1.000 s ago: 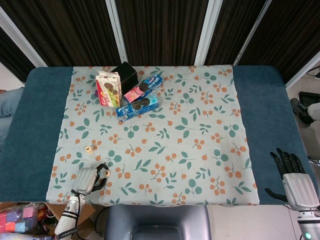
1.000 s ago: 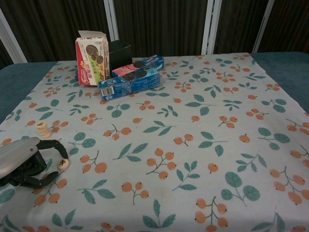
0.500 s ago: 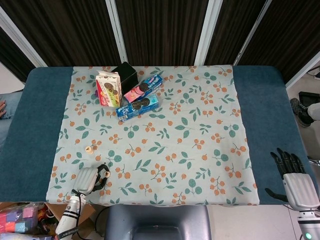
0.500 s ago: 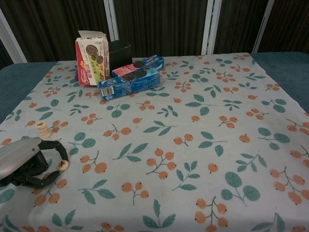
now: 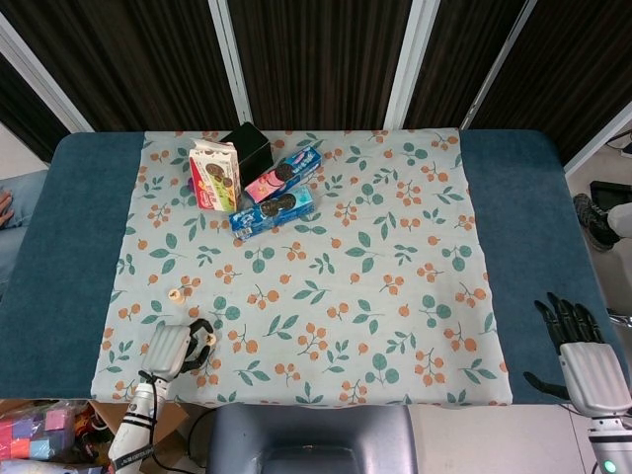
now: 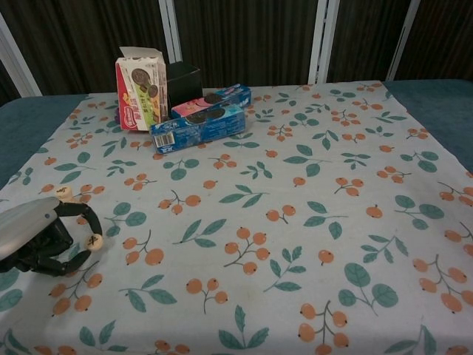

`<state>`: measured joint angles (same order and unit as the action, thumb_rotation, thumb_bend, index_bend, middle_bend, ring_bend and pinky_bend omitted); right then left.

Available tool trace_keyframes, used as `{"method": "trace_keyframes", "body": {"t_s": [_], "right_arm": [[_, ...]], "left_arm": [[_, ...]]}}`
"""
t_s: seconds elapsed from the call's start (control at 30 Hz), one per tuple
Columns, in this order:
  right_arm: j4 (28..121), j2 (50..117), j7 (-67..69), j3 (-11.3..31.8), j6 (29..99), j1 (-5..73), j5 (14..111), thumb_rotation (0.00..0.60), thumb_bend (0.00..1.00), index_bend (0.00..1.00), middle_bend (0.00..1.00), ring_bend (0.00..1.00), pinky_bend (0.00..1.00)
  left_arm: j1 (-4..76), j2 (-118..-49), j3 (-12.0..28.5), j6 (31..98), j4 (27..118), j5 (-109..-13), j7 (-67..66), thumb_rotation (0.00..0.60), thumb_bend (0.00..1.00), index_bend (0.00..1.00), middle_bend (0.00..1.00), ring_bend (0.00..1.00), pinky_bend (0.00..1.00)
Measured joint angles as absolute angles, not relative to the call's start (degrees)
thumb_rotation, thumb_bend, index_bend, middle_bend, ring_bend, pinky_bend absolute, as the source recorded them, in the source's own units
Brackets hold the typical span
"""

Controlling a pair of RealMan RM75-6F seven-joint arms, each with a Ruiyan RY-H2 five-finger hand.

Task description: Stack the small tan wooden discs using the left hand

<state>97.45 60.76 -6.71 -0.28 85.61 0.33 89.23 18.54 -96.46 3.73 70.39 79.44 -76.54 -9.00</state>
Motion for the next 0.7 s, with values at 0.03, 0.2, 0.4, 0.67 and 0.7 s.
{"method": "trace_keyframes", "body": {"t_s": [0.03, 0.2, 0.4, 0.67, 0.7], "right_arm": [[97.46, 60.74, -6.65, -0.27, 85.65, 0.31, 89.22, 0.600, 0.19, 0.00, 0.00, 0.00, 0.00], [97.49, 60.71, -6.68, -0.28, 85.66, 0.28, 89.20, 0.600, 0.19, 0.00, 0.00, 0.00, 0.00], [97.50, 60.93, -7.09, -0.12, 85.53, 0.36, 88.90, 0.600, 0.19, 0.00, 0.00, 0.00, 0.00], [97.55, 61.21, -7.86, -0.04, 85.06, 0.57, 88.56, 0.600, 0.19, 0.00, 0.00, 0.00, 0.00], [97.55, 61.23, -7.86, -0.01, 85.08, 0.56, 88.51, 0.600, 0.19, 0.00, 0.00, 0.00, 0.00]], "left_arm": [[18.62, -96.23, 4.30, 70.72, 79.64, -76.55, -8.80, 0.600, 0.42, 0.49, 1.00, 1.00, 1.00], [19.46, -94.98, 9.03, 72.16, 80.19, -74.97, -7.99, 0.600, 0.42, 0.48, 1.00, 1.00, 1.00], [21.50, -93.40, 14.23, 69.55, 79.96, -67.81, -8.75, 0.600, 0.42, 0.47, 1.00, 1.00, 1.00], [23.51, -92.54, 16.42, 66.28, 78.17, -62.52, -9.84, 0.600, 0.42, 0.47, 1.00, 1.00, 1.00], [23.64, -92.57, 16.38, 66.10, 77.93, -62.27, -9.84, 0.600, 0.42, 0.47, 1.00, 1.00, 1.00]]}}
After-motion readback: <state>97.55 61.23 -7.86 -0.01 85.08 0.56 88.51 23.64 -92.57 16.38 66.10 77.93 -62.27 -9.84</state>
